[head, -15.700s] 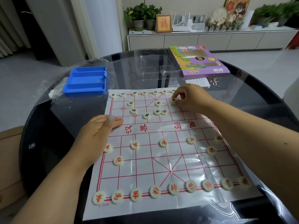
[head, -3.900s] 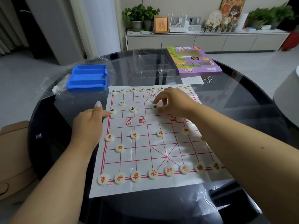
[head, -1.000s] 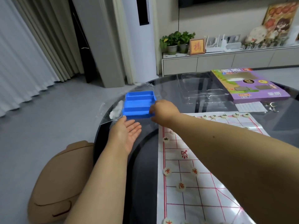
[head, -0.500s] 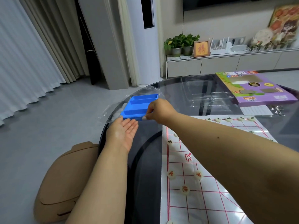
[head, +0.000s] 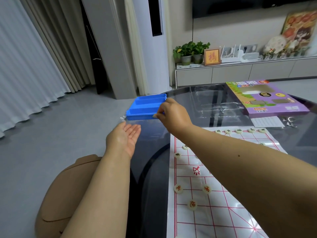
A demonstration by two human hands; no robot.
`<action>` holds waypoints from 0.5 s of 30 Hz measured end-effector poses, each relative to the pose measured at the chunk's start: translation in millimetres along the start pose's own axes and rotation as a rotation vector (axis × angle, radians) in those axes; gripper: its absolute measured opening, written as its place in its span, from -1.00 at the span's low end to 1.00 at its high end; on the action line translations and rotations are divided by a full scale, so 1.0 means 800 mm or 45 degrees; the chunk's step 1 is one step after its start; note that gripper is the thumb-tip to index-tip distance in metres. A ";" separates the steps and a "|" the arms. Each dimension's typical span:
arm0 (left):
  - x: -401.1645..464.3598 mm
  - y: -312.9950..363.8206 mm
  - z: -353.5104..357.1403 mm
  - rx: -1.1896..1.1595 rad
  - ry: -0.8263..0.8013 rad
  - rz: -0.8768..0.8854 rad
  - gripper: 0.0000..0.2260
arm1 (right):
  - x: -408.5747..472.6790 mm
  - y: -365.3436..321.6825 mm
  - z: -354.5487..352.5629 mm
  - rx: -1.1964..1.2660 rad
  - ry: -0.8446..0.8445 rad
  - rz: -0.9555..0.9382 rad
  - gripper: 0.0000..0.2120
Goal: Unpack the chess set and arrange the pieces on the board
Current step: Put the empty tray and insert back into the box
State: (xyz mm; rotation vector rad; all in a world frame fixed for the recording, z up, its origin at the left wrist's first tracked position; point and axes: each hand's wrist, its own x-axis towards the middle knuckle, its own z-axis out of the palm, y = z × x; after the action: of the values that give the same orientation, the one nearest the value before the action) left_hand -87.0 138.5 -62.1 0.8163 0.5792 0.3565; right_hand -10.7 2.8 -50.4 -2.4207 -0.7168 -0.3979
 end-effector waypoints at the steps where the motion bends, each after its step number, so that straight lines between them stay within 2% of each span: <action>1: -0.001 0.005 0.003 -0.022 -0.009 0.029 -0.55 | -0.003 -0.002 -0.004 0.015 0.028 -0.017 -0.76; 3: -0.004 0.013 0.009 -0.078 -0.046 0.067 -0.57 | -0.010 -0.004 -0.015 0.026 0.076 -0.045 -0.77; 7: -0.026 0.022 0.027 -0.217 -0.143 0.014 -0.76 | -0.035 -0.004 -0.038 0.099 0.190 -0.066 -0.76; 10: -0.048 0.018 0.041 -0.209 -0.184 0.027 -0.85 | -0.058 -0.001 -0.058 0.163 0.235 -0.090 -0.78; 15: -0.080 0.002 0.053 -0.106 -0.214 0.171 -0.57 | -0.086 0.008 -0.106 0.407 0.242 0.136 -0.73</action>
State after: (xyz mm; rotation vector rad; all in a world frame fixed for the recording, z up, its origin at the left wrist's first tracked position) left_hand -111.9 83.0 -15.8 0.7979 0.3510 0.4276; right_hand -72.9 -80.8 -15.8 -2.0772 -0.5210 -0.4284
